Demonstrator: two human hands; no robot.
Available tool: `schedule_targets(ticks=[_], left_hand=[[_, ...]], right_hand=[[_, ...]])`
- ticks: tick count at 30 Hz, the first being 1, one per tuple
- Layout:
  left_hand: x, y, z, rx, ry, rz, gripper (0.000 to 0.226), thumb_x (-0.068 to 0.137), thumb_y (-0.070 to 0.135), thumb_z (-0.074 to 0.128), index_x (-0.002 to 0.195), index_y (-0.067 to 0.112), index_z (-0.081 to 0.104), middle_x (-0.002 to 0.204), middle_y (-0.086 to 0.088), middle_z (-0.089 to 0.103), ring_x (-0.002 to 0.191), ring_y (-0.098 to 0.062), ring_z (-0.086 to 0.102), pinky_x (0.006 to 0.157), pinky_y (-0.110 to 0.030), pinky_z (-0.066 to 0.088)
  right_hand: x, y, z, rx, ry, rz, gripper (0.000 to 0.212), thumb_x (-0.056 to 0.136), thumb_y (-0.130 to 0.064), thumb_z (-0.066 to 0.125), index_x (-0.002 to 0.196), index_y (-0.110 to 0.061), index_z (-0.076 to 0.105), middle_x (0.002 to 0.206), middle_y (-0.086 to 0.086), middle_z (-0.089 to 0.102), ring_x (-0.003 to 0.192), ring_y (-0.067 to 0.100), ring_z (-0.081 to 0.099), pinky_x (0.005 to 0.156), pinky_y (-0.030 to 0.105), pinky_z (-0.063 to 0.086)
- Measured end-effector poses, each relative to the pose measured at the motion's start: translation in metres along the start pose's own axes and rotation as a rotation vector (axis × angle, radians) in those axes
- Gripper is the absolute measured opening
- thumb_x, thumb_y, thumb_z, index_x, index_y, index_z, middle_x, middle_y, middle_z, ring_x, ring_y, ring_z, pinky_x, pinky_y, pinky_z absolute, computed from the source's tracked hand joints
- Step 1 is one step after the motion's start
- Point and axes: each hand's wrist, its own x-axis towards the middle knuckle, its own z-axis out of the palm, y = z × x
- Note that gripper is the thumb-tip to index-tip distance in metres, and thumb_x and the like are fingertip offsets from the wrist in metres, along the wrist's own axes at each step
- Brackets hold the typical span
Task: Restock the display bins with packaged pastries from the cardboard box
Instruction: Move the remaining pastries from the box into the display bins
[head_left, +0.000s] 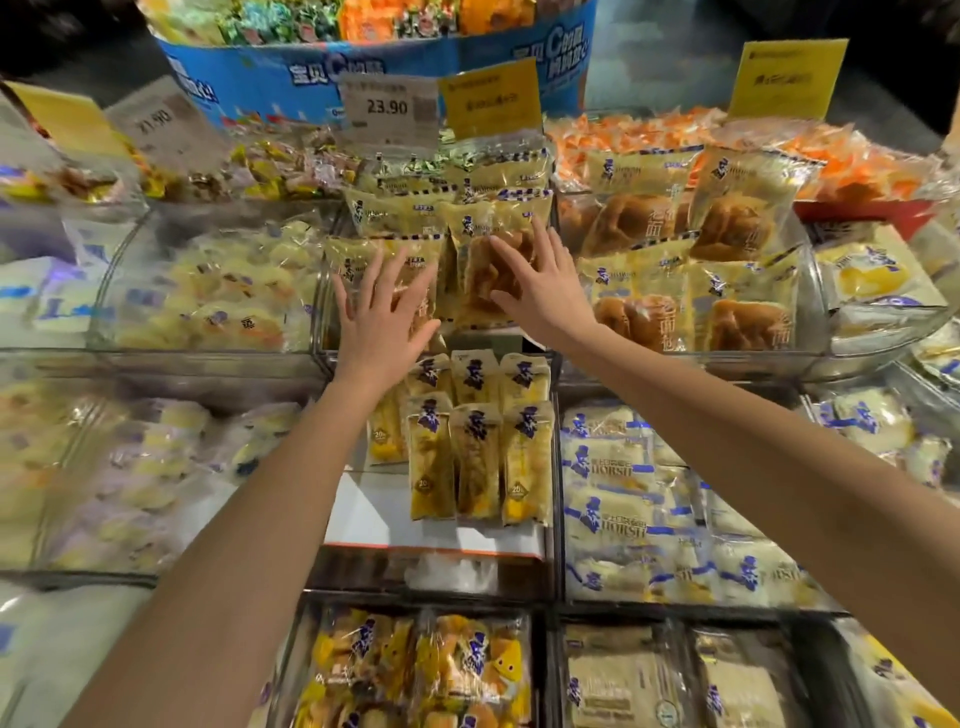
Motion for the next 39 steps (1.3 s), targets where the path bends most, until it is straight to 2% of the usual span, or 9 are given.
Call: schedule_targets(ticks=[2, 4, 6, 11, 16, 20, 25, 30, 39], left_hand=[[-0.025, -0.002, 0.005, -0.071, 0.115, 0.112, 0.051, 0.096, 0.042, 0.045, 0.143, 0.023, 0.039, 0.151, -0.014, 0.036, 0.140, -0.034, 0.028, 0.113, -0.063, 0.023], [-0.048, -0.001, 0.010, -0.073, 0.164, 0.189, 0.043, 0.095, 0.040, 0.044, 0.131, 0.016, 0.049, 0.133, -0.015, 0.051, 0.122, -0.031, 0.044, 0.097, -0.056, 0.046], [-0.064, 0.000, 0.010, -0.073, 0.107, 0.166, 0.045, 0.095, 0.044, 0.046, 0.127, 0.013, 0.054, 0.122, -0.014, 0.055, 0.108, -0.031, 0.053, 0.082, -0.049, 0.054], [-0.092, 0.009, 0.015, -0.121, -0.276, 0.123, 0.044, 0.093, 0.037, 0.060, 0.133, 0.022, 0.052, 0.133, -0.003, 0.047, 0.116, -0.023, 0.052, 0.088, -0.040, 0.051], [-0.088, 0.024, 0.019, -0.250, -0.388, -0.007, 0.038, 0.092, 0.030, 0.064, 0.128, 0.021, 0.061, 0.129, -0.001, 0.060, 0.120, -0.022, 0.053, 0.097, -0.043, 0.048], [-0.081, 0.029, 0.017, -0.272, -0.330, -0.041, 0.032, 0.091, 0.037, 0.065, 0.119, 0.022, 0.067, 0.123, 0.000, 0.066, 0.116, -0.021, 0.056, 0.094, -0.042, 0.050], [-0.086, 0.048, 0.020, -0.230, -0.245, -0.088, 0.031, 0.095, 0.037, 0.059, 0.122, 0.020, 0.061, 0.123, 0.000, 0.062, 0.121, -0.021, 0.048, 0.093, -0.040, 0.046], [-0.095, 0.046, 0.008, -0.228, -0.205, -0.097, 0.053, 0.093, 0.038, 0.063, 0.140, 0.018, 0.048, 0.138, -0.003, 0.050, 0.134, -0.023, 0.034, 0.106, -0.040, 0.037], [-0.088, 0.150, -0.010, -0.232, -0.190, 0.154, 0.053, 0.095, 0.031, 0.059, 0.143, 0.016, 0.043, 0.140, -0.007, 0.045, 0.134, -0.025, 0.032, 0.112, -0.042, 0.031]], right_hand=[[-0.016, -0.001, 0.004, 0.051, 0.043, -0.037, 0.057, 0.099, -0.039, 0.050, 0.151, -0.023, 0.033, 0.162, 0.018, 0.010, 0.149, 0.036, 0.007, 0.120, 0.048, 0.010], [-0.035, -0.002, 0.007, 0.089, 0.089, -0.141, 0.047, 0.099, -0.033, 0.051, 0.141, -0.013, 0.048, 0.154, 0.021, 0.032, 0.143, 0.038, 0.027, 0.116, 0.052, 0.026], [-0.053, -0.002, 0.008, 0.112, 0.141, -0.258, 0.040, 0.097, -0.031, 0.049, 0.126, -0.005, 0.061, 0.132, 0.021, 0.055, 0.122, 0.038, 0.052, 0.101, 0.052, 0.045], [-0.100, -0.016, 0.017, 0.075, -0.038, -0.495, 0.039, 0.092, -0.039, 0.058, 0.108, -0.005, 0.068, 0.097, 0.013, 0.069, 0.086, 0.032, 0.065, 0.072, 0.038, 0.052], [-0.114, -0.026, 0.029, 0.099, -0.180, -0.259, 0.026, 0.096, -0.032, 0.058, 0.110, -0.013, 0.069, 0.104, 0.010, 0.071, 0.091, 0.033, 0.065, 0.071, 0.034, 0.046], [-0.111, -0.028, 0.029, 0.021, -0.153, -0.077, 0.023, 0.099, -0.029, 0.050, 0.103, -0.016, 0.068, 0.101, 0.008, 0.071, 0.092, 0.033, 0.065, 0.072, 0.038, 0.049], [-0.115, -0.026, 0.036, -0.052, -0.075, -0.059, 0.027, 0.101, -0.030, 0.047, 0.099, -0.009, 0.064, 0.099, 0.011, 0.070, 0.090, 0.035, 0.063, 0.067, 0.038, 0.046], [-0.127, -0.021, 0.027, -0.007, 0.020, -0.115, 0.026, 0.093, -0.029, 0.059, 0.106, -0.007, 0.067, 0.104, 0.012, 0.067, 0.092, 0.034, 0.061, 0.073, 0.039, 0.046], [-0.216, 0.056, -0.031, -0.054, 0.082, -0.040, 0.035, 0.089, -0.025, 0.069, 0.117, -0.006, 0.064, 0.104, 0.017, 0.064, 0.092, 0.038, 0.060, 0.075, 0.043, 0.050]])
